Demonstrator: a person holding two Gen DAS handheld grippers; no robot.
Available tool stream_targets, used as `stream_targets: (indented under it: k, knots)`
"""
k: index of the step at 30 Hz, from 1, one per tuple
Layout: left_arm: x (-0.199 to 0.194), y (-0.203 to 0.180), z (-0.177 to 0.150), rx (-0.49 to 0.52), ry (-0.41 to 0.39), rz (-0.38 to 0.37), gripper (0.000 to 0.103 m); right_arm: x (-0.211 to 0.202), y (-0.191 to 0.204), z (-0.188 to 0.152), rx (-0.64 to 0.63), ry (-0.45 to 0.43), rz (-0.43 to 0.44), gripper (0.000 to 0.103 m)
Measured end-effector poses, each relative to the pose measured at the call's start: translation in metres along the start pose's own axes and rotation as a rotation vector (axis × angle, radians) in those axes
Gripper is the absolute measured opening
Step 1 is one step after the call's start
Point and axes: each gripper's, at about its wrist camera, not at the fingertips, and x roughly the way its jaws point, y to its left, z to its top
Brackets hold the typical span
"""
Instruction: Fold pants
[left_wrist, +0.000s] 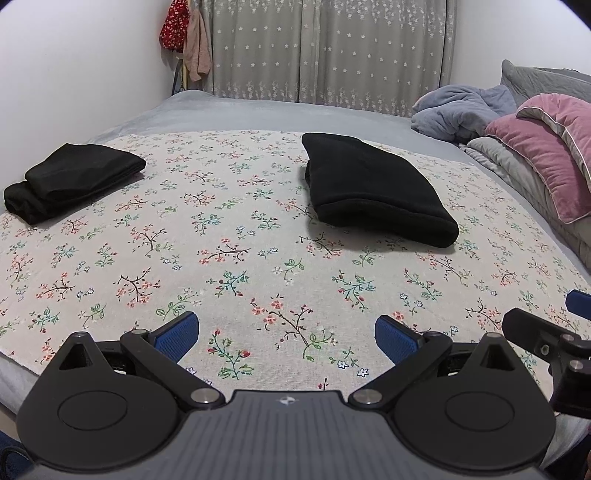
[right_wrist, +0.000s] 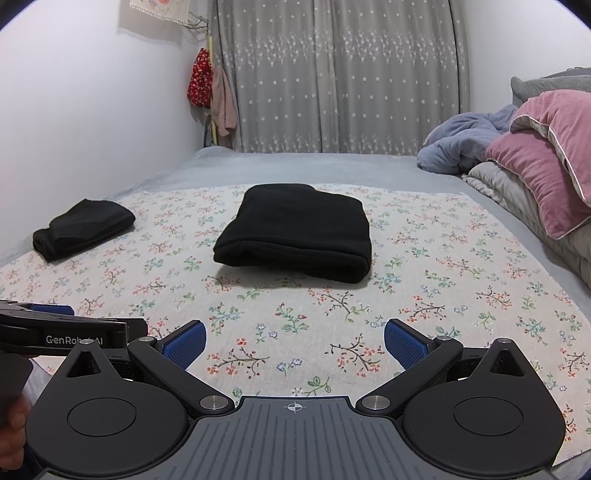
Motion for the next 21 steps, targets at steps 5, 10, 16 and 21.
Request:
stream_targets:
  k: [5, 10, 16, 21]
  knots:
    - [-0.0007, -0.0021, -0.0008, 0.013, -0.007, 0.001, 0.103, 0.0013, 0.0010, -0.0003, 0.001, 0.003, -0.002, 0.103]
    - [-0.0012, -0.0022, -0.0004, 0.014, -0.010, -0.001, 0.103, 0.0022, 0.0013, -0.0013, 0.001, 0.007, -0.003, 0.103]
    - [-0.0011, -0.0016, -0.0003, 0.014, -0.009, 0.000, 0.103, 0.0019, 0.0018, -0.0011, 0.002, 0.008, -0.004, 0.103]
    - [-0.0007, -0.0010, 0.0002, 0.010, -0.004, 0.002, 0.103, 0.0023, 0.0017, -0.0009, 0.001, 0.008, -0.003, 0.103]
